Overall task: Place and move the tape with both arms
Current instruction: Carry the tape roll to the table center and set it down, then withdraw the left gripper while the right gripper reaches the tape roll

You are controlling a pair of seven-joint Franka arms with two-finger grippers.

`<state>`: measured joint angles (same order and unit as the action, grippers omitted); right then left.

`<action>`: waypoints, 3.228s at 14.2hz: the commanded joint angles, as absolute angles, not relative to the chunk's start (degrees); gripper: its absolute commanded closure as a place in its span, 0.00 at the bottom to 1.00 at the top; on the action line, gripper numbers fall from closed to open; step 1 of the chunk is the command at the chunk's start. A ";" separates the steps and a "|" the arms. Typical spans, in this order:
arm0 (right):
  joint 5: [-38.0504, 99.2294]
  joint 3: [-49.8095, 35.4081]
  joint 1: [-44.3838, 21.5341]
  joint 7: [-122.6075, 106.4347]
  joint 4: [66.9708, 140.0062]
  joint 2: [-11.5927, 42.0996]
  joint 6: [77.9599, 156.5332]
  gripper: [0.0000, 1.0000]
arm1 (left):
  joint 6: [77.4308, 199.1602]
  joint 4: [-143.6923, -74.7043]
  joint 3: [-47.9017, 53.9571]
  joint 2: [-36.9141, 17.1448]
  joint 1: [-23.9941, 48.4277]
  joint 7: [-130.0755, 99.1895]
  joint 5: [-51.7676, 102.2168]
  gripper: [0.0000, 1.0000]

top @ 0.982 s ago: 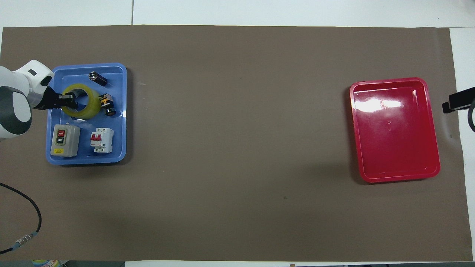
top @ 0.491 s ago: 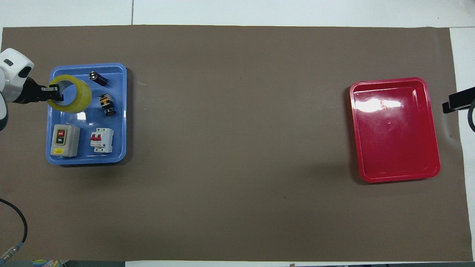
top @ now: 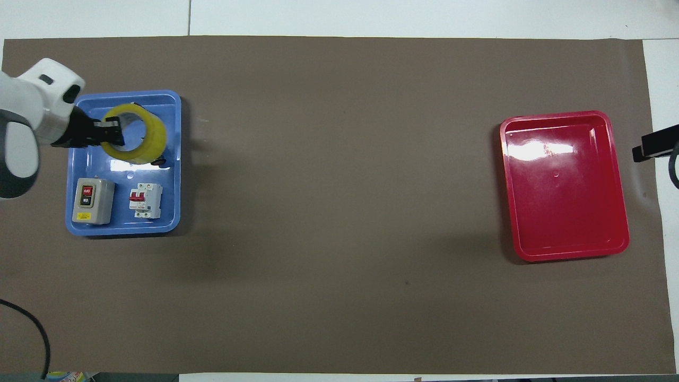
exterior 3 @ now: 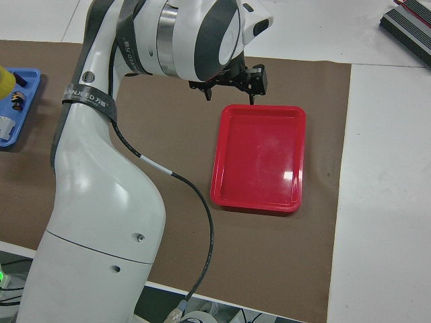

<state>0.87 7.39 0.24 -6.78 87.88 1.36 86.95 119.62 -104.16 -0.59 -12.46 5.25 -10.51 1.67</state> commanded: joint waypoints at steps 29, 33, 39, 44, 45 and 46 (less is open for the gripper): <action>5.53 6.68 -8.06 1.04 93.43 2.18 95.07 0.00 | 121.40 -107.75 -1.06 -10.21 35.09 -46.25 -6.77 0.00; 5.89 6.59 -18.86 10.69 93.43 10.78 106.49 0.00 | 114.36 -107.67 -0.79 -4.41 23.76 -28.52 -6.07 0.00; 5.89 6.68 -30.48 21.26 100.20 15.81 120.49 0.00 | 105.59 -104.52 -1.41 1.14 7.32 -7.42 2.63 0.00; 5.89 6.68 -36.11 28.56 100.46 22.93 128.05 0.00 | 94.06 -93.36 -1.49 -0.61 2.12 -0.88 2.02 0.00; 5.89 6.68 -36.21 28.56 101.33 22.94 128.23 0.00 | 92.13 -91.16 -1.49 -1.83 0.80 -0.53 2.11 0.00; 5.89 6.59 -36.30 28.56 102.29 22.77 128.23 0.00 | 90.20 -88.97 -1.49 -2.37 0.44 -0.18 2.37 0.00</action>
